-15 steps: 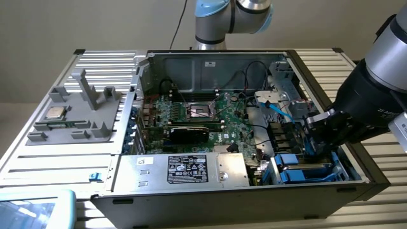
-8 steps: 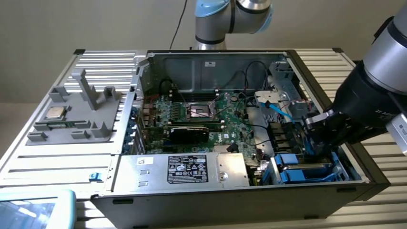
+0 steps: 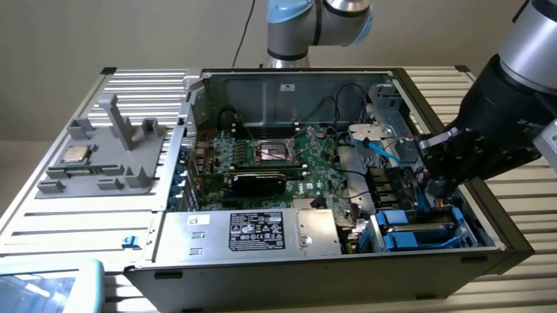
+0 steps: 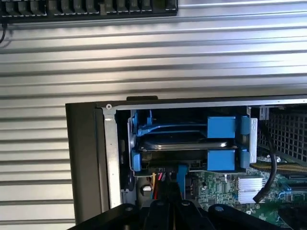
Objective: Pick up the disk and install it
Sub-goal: 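Insert the second disk wire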
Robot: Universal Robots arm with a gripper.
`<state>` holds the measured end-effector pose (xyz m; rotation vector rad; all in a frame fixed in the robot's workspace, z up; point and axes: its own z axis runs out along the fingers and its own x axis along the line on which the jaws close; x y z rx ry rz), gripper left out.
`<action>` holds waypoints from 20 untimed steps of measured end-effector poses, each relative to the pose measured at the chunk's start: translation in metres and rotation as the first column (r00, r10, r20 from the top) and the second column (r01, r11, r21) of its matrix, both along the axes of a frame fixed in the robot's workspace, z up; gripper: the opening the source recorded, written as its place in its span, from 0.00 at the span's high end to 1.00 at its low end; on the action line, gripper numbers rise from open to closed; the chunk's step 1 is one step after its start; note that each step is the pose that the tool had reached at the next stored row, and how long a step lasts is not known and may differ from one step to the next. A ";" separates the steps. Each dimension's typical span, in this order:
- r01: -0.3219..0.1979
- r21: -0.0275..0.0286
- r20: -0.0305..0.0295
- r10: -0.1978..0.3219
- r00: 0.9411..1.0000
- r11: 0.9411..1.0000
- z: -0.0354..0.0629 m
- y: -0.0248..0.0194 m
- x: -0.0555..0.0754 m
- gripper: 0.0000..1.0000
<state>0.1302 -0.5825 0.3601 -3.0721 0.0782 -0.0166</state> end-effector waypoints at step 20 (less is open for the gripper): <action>-0.001 -0.065 -0.001 0.001 1.000 0.998 0.0211 0.0417 -0.007 0.89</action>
